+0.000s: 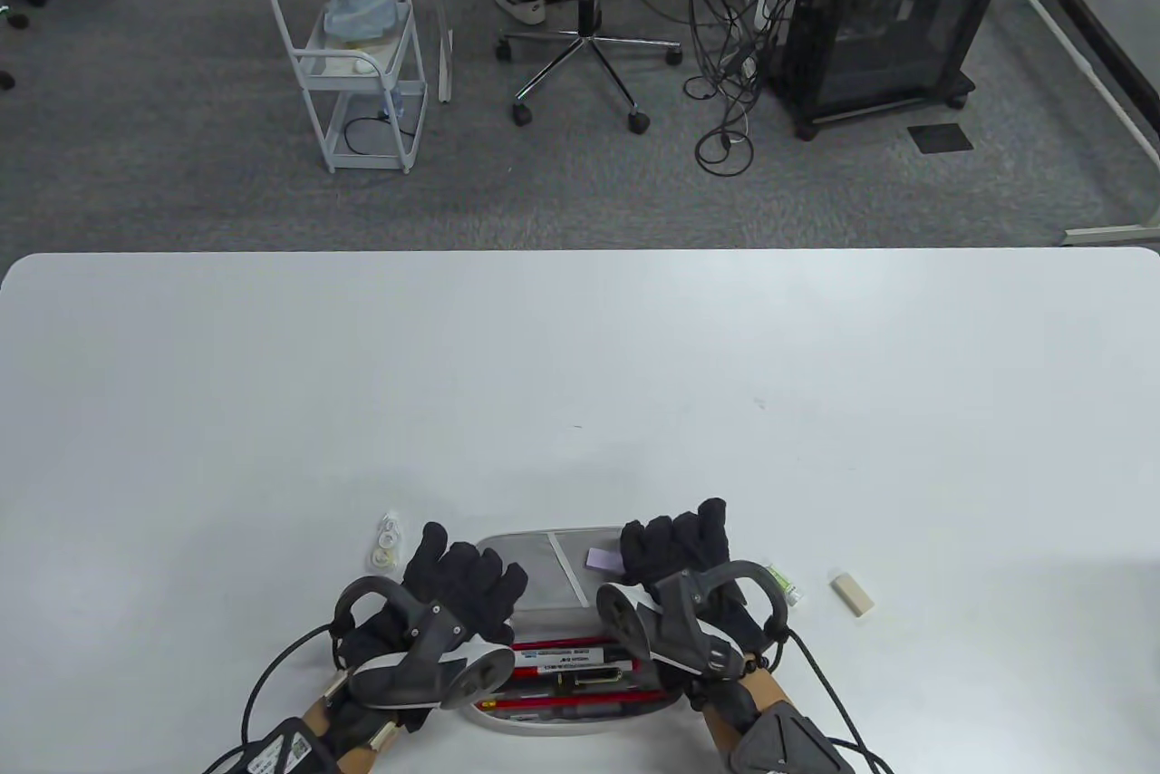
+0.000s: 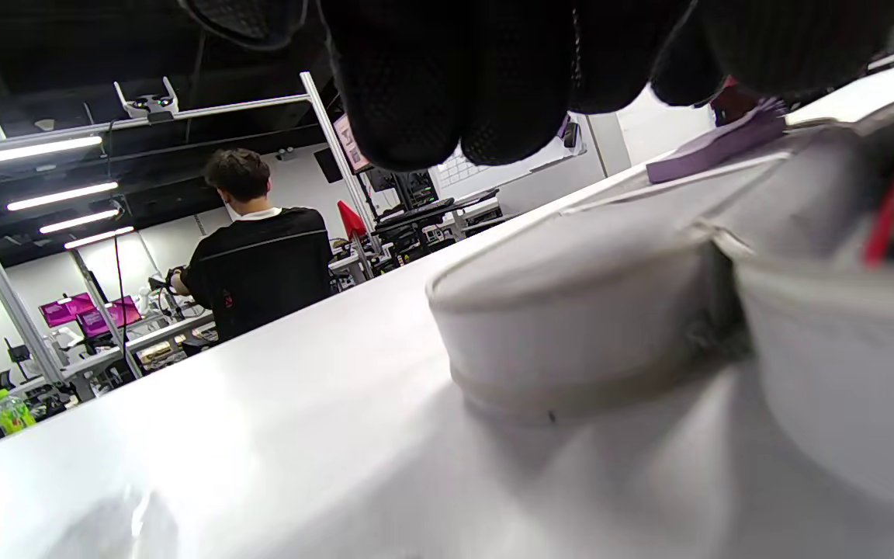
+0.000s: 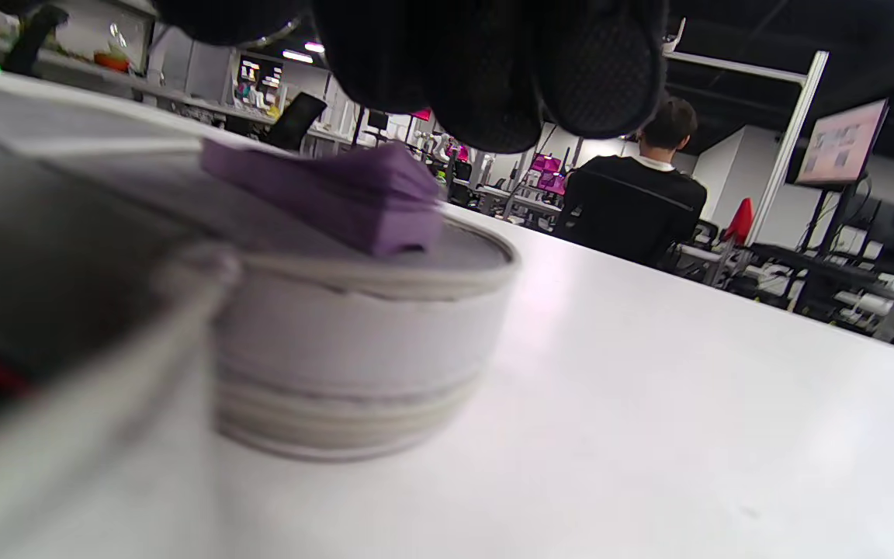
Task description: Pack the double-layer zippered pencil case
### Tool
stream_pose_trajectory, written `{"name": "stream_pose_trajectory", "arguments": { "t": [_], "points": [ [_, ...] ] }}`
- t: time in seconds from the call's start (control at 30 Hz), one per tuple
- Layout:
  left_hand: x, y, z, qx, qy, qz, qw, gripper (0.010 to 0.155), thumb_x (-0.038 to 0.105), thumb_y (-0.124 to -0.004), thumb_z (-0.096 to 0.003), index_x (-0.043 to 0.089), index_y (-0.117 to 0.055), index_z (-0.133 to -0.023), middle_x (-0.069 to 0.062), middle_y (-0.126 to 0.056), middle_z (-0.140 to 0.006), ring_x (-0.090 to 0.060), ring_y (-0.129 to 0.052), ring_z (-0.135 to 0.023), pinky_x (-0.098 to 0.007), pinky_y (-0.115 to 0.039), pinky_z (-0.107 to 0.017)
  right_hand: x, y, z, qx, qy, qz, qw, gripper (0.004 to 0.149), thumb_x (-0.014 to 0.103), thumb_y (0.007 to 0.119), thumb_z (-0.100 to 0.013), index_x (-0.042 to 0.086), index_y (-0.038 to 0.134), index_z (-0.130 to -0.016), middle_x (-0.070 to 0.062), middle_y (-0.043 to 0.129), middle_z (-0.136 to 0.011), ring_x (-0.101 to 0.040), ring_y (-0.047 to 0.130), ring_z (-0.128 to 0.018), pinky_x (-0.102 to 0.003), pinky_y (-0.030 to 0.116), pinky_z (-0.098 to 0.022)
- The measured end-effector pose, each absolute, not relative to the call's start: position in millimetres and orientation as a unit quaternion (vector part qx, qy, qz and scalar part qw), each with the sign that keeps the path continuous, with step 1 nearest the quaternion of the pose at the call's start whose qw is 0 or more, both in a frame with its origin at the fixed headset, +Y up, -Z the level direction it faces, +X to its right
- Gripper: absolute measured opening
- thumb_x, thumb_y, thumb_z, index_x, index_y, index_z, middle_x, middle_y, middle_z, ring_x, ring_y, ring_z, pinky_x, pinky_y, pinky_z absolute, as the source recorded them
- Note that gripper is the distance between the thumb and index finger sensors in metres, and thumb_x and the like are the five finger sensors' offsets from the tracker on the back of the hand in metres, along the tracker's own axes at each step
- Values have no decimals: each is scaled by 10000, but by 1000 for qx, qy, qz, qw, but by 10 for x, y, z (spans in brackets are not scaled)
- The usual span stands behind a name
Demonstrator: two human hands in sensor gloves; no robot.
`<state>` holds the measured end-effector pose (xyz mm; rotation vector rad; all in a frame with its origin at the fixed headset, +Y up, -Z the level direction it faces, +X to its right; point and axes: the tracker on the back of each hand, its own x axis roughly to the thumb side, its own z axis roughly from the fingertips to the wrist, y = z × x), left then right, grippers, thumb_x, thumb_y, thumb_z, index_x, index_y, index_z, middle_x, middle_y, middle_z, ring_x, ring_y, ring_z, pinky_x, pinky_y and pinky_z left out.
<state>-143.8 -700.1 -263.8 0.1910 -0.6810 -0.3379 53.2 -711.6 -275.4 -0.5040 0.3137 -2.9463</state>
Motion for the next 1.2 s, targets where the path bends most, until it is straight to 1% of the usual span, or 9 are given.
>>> {"name": "stream_pose_trajectory", "arguments": {
  "t": [0.23,0.33,0.43,0.6,0.77,0.93,1.03,1.13,1.2],
  "points": [
    [-795,-7118,-3145,-15,-366,-243,898,596,526,-767,-381,436,-633,-955,-3,-632,-1110,-317,-701,-1016,-603,-484,-764,500,-7300,-2799,-158,7,-980,121,625,447,680,-446,240,596,-1030,-100,726,-1104,-459,674,-989,-630,366,-720],
    [-754,-7131,-3386,-78,-347,-224,908,622,539,-766,-366,449,-622,-965,-19,-578,-1152,-348,-662,-1047,-616,-467,-767,551,-7345,-2872,-152,-59,-983,83,650,418,676,-455,188,494,-1036,-131,610,-1128,-432,685,-991,-623,378,-723],
    [-735,-7205,-3539,-149,-310,-212,915,585,512,-730,-374,474,-542,-927,10,-552,-1153,-347,-628,-1061,-617,-439,-777,585,-7333,-2907,-160,-57,-982,84,648,426,680,-452,198,509,-1034,-117,626,-1125,-413,714,-986,-614,400,-725],
    [-684,-7289,-3513,-45,-336,-162,927,399,430,-767,-367,384,-776,-763,72,-882,-933,-287,-837,-958,-597,-563,-743,558,-7356,-2911,-161,-64,-980,102,655,428,679,-451,196,495,-1035,-116,604,-1132,-417,706,-990,-608,407,-726],
    [-658,-7342,-3391,-9,-357,-256,898,394,430,-615,-403,377,-689,-786,117,-800,-930,-217,-794,-968,-538,-566,-760,571,-7359,-2894,-178,-42,-977,110,656,433,683,-447,191,514,-1032,-118,640,-1124,-406,743,-977,-601,435,-722],
    [-756,-7302,-3377,7,-374,-229,899,397,435,-527,-445,393,-585,-835,130,-678,-954,-213,-667,-1015,-564,-473,-789,565,-7359,-2888,-185,-34,-976,108,653,438,687,-442,201,514,-1026,-98,636,-1128,-407,724,-990,-596,425,-728],
    [-832,-7246,-3379,53,-395,-155,904,390,435,-561,-439,404,-633,-820,141,-732,-915,-206,-719,-989,-579,-498,-780,554,-7390,-2907,-197,-59,-977,58,662,422,686,-454,226,447,-1039,-83,522,-1165,-456,532,-1062,-603,373,-735],
    [-882,-7223,-3395,40,-395,-118,910,386,435,-578,-443,401,-651,-820,135,-752,-903,-215,-729,-984,-599,-493,-778,489,-7437,-2914,-232,-87,-969,-17,658,427,672,-459,293,394,-1040,-52,386,-1189,-474,379,-1086,-607,312,-741],
    [-884,-7217,-3393,41,-395,-119,910,385,434,-579,-444,398,-655,-819,136,-754,-902,-213,-732,-985,-603,-493,-778,457,-7502,-2924,-238,-127,-960,-69,695,420,666,-461,222,328,-1036,-67,276,-1180,-494,263,-1071,-609,284,-740]
  ]
}}
